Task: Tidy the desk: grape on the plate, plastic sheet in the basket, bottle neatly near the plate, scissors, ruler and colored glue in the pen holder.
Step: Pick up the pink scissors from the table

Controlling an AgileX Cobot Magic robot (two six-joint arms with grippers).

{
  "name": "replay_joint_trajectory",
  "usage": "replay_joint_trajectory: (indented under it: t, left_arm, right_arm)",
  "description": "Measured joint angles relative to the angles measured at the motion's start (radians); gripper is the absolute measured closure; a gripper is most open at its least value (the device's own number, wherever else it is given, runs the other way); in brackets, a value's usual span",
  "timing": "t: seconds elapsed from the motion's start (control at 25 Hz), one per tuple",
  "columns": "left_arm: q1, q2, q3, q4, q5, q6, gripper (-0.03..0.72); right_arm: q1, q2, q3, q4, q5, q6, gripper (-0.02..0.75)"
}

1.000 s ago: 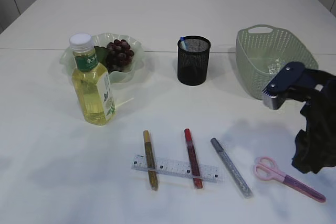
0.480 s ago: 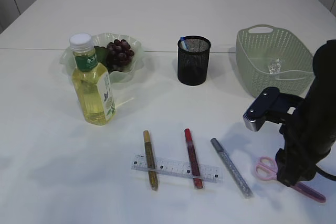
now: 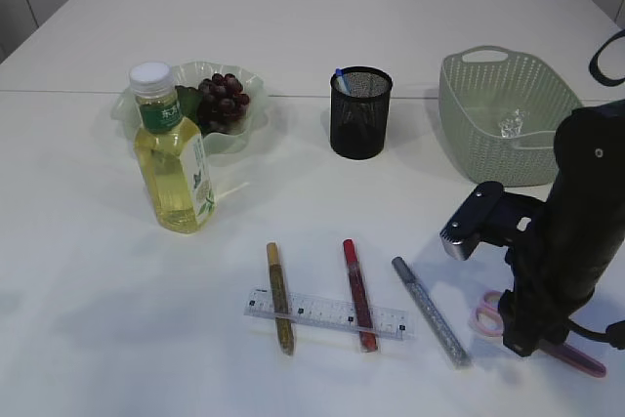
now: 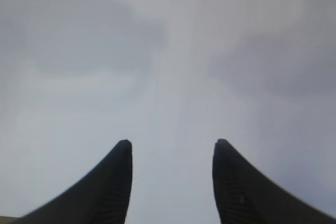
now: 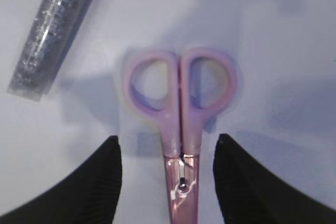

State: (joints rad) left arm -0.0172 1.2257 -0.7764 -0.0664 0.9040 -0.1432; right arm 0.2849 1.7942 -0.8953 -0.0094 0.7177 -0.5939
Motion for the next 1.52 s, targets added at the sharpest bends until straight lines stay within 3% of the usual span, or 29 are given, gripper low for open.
replay_joint_trajectory:
  t: [1.24, 1.52]
  left_arm:
    - [0.0, 0.0, 0.0, 0.0, 0.0, 0.004, 0.326]
    - [0.0, 0.0, 0.0, 0.0, 0.0, 0.004, 0.326]
  right_arm:
    - [0.0, 0.05, -0.006, -0.025, -0.05, 0.042, 0.295]
    - [0.0, 0.05, -0.006, -0.025, -0.048, 0.044, 0.473]
